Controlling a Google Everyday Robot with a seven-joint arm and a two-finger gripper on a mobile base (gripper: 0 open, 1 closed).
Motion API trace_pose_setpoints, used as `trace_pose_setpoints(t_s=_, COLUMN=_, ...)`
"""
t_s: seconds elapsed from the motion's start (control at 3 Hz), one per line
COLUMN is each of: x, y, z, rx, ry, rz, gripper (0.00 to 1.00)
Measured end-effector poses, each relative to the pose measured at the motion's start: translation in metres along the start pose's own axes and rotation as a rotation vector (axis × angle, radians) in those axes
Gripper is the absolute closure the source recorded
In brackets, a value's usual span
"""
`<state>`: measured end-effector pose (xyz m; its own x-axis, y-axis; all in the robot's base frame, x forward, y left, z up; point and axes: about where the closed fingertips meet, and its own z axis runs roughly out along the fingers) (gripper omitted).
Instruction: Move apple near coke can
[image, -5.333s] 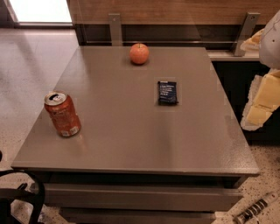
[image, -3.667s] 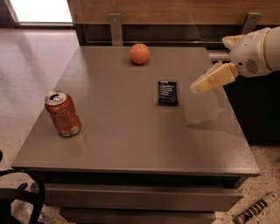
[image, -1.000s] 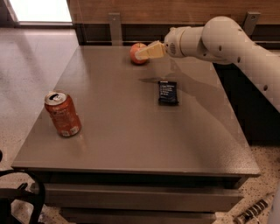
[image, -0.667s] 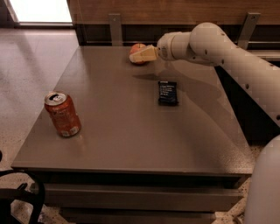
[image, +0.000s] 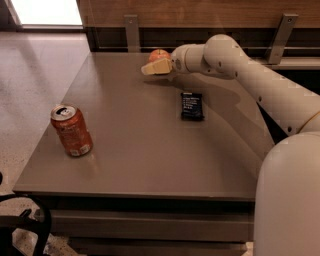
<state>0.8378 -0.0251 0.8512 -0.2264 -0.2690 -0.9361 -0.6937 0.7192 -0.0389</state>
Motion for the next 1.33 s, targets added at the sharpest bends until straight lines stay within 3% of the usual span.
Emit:
trace_pose_setpoints(t_s=0.67, x=0.0009, y=0.0048, z=0.0039, rx=-0.008, ry=0.003, rz=0.000, gripper=0.57)
trace_pose_setpoints(t_s=1.33, x=0.0021, y=0.0089, z=0.0084, rx=-0.016, ry=0.005, rz=0.000, gripper=1.00)
